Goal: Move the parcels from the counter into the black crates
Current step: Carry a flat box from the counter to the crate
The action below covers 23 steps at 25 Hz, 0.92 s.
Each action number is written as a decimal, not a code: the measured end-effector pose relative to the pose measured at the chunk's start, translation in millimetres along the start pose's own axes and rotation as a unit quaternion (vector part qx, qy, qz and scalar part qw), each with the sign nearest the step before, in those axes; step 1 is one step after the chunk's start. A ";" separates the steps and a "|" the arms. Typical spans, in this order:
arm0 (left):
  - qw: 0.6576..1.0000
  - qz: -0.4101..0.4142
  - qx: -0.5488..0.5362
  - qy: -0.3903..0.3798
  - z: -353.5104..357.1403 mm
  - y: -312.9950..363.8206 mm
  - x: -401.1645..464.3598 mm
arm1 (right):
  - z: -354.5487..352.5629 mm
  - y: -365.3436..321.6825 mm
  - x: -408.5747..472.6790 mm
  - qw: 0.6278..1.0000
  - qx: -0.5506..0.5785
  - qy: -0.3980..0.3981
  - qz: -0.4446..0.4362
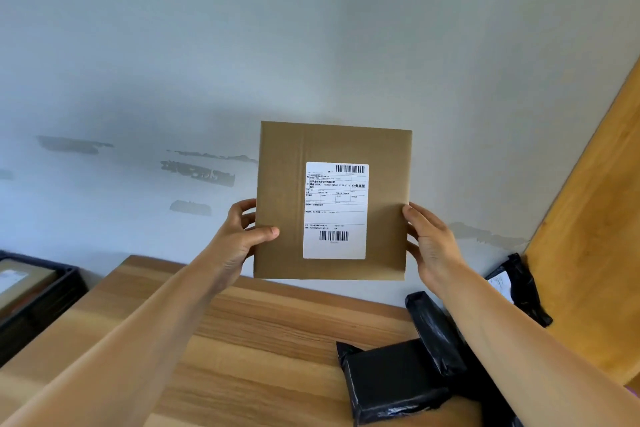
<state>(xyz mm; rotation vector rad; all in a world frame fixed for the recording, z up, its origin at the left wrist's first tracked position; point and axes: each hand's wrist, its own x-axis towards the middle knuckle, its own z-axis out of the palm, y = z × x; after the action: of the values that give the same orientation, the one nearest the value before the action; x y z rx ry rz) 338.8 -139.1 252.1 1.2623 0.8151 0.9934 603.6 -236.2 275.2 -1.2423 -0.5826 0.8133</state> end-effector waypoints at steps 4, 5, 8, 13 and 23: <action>0.999 -0.026 0.007 0.032 -16.0 -14.1 -20.1 | 5.2 28.3 4.6 0.998 0.010 -0.030 0.053; 0.999 -0.030 0.007 0.043 -22.3 -17.6 -25.8 | 9.7 35.6 5.5 0.997 0.011 -0.041 0.067; 0.997 -0.038 0.012 0.066 -45.7 -24.7 -42.7 | 29.5 55.7 4.5 0.992 0.006 -0.077 0.104; 0.992 -0.041 0.011 0.120 -109.6 -25.5 -81.5 | 87.8 87.7 -28.2 0.978 -0.024 -0.152 0.142; 0.978 -0.042 0.006 0.204 -321.3 -6.8 -221.7 | 290.9 152.6 -176.7 0.950 -0.093 -0.258 0.150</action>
<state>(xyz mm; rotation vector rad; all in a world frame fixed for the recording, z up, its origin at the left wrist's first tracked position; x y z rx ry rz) -37.3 -223.9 191.2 1.0365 1.1811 1.1995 240.2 -189.6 205.0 -1.3109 -0.9205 1.3865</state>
